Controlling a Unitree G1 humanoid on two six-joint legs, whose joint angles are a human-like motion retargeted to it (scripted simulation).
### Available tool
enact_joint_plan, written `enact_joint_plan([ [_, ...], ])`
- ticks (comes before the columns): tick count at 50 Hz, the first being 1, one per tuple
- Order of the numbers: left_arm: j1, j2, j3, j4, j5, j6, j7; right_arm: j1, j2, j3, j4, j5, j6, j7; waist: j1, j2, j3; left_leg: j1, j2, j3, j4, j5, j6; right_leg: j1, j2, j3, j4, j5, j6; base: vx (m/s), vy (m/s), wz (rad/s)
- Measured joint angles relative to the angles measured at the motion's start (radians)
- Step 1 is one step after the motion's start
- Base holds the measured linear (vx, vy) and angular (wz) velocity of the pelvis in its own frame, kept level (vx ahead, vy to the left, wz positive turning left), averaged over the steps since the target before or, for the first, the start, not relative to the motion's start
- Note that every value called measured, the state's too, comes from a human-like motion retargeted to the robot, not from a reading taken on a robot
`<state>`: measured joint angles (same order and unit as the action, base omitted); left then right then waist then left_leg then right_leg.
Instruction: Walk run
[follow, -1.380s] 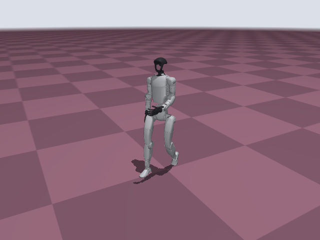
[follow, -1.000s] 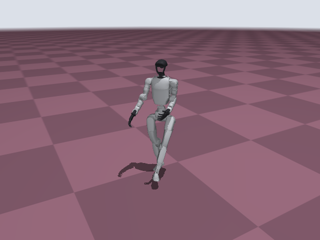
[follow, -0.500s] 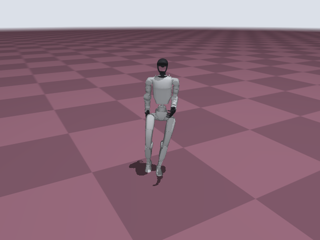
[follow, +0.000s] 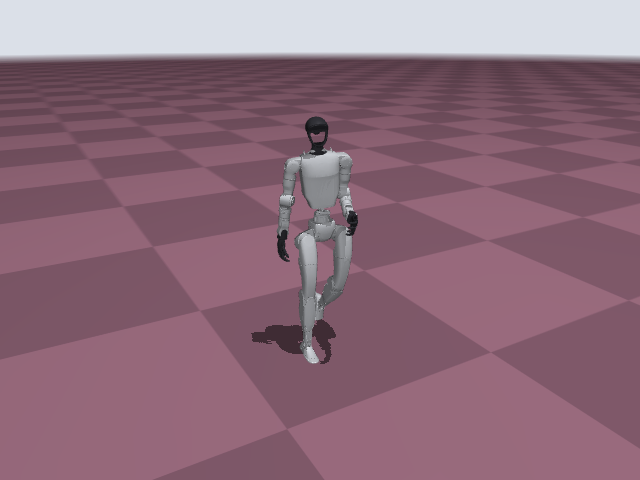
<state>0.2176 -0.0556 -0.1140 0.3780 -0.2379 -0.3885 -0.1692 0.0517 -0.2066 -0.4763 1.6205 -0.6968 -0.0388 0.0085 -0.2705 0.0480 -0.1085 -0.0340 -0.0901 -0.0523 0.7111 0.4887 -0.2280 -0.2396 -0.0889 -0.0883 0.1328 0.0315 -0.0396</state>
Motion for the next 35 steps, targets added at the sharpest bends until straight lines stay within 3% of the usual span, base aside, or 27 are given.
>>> enact_joint_plan([
  [2, -0.005, 0.003, 0.013, 0.0, 0.011, -0.004, -0.026, -0.048, 0.002, -0.002, -0.029, 0.013, -0.002, -0.01, -0.019, -0.006, 0.0, -0.096, 0.045, 0.033, 0.121, -0.001, 0.085, 0.035, 0.007, -0.044, 0.005, -0.026, -0.02, 0.67, -0.39, 1.26],
  [5, 0.0, 0.002, 0.029, -0.004, 0.021, 0.001, -0.039, -0.112, 0.005, 0.011, -0.09, 0.018, -0.019, -0.02, 0.007, -0.032, 0.009, -0.21, 0.057, 0.107, 0.179, -0.15, 0.206, 0.103, 0.01, -0.078, -0.019, -0.039, -0.028, 0.62, -0.36, 0.46],
  [10, 0.028, -0.008, 0.043, -0.03, 0.02, -0.008, -0.018, -0.204, 0.002, 0.046, -0.212, 0.006, -0.078, -0.009, 0.117, -0.066, 0.021, -0.367, 0.059, 0.237, 0.018, -0.382, 0.294, 0.189, 0.058, -0.069, -0.061, -0.06, -0.063, 0.52, -0.23, -0.15],
  [12, 0.035, -0.013, 0.051, -0.036, 0.02, -0.007, -0.019, -0.234, -0.001, 0.056, -0.255, 0.0, -0.109, -0.014, 0.137, -0.055, 0.027, -0.393, 0.077, 0.298, -0.133, -0.412, 0.336, 0.225, 0.091, -0.09, -0.077, -0.078, -0.07, 0.62, -0.23, 0.37],
  [15, 0.041, -0.021, 0.061, -0.039, 0.018, -0.006, -0.018, -0.269, -0.006, 0.067, -0.305, -0.006, -0.144, -0.039, 0.165, -0.035, 0.034, -0.408, 0.081, 0.391, -0.394, -0.425, 0.355, 0.28, 0.143, -0.115, -0.097, -0.108, -0.078, 0.6, -0.21, 0.33],
  [18, 0.046, -0.025, 0.068, -0.038, 0.016, -0.005, -0.014, -0.286, -0.004, 0.067, -0.327, -0.013, -0.163, -0.052, 0.193, -0.032, 0.032, -0.411, 0.043, 0.5, -0.594, -0.487, 0.337, 0.33, 0.179, -0.136, -0.112, -0.127, -0.074, 0.64, -0.2, 0.29],
  [22, 0.056, -0.028, 0.083, -0.029, 0.007, 0.003, -0.012, -0.282, 0.011, 0.068, -0.292, -0.01, -0.171, -0.053, 0.217, -0.059, 0.015, -0.388, 0.002, 0.539, -0.682, -0.527, 0.373, 0.378, 0.187, -0.137, -0.095, -0.108, -0.038, 0.75, -0.15, 0.14],
  [26, 0.076, -0.024, 0.099, -0.023, -0.002, 0.005, -0.012, -0.239, 0.035, 0.082, -0.203, -0.024, -0.167, -0.043, 0.261, -0.096, -0.019, -0.36, -0.019, 0.504, -0.652, -0.471, 0.441, 0.407, 0.165, -0.135, -0.033, 0.029, 0.051, 0.9, -0.11, -0.28],
  [30, 0.077, -0.017, 0.118, -0.016, -0.003, 0.013, -0.011, -0.15, 0.063, 0.097, -0.12, -0.077, -0.129, -0.062, 0.266, -0.108, -0.046, -0.33, -0.042, 0.378, -0.62, -0.476, 0.49, 0.399, 0.145, -0.154, 0.118, 0.355, 0.206, 0.89, -0.08, 0.22],
  [32, 0.055, -0.009, 0.12, -0.018, -0.007, 0.017, 0.0, -0.107, 0.075, 0.102, -0.081, -0.088, -0.11, -0.089, 0.231, -0.073, -0.033, -0.291, -0.019, 0.328, -0.592, -0.522, 0.49, 0.33, 0.2, -0.11, 0.288, 0.46, 0.238, 0.9, -0.13, 1.0],
  [35, 0.013, -0.007, 0.109, -0.021, -0.011, 0.018, 0.026, -0.046, 0.076, 0.099, -0.032, -0.096, -0.086, -0.105, 0.212, -0.008, -0.013, -0.217, 0.032, 0.31, -0.595, -0.564, 0.484, 0.214, 0.256, -0.084, 0.51, 0.489, 0.241, 0.75, -0.07, 0.78],
])
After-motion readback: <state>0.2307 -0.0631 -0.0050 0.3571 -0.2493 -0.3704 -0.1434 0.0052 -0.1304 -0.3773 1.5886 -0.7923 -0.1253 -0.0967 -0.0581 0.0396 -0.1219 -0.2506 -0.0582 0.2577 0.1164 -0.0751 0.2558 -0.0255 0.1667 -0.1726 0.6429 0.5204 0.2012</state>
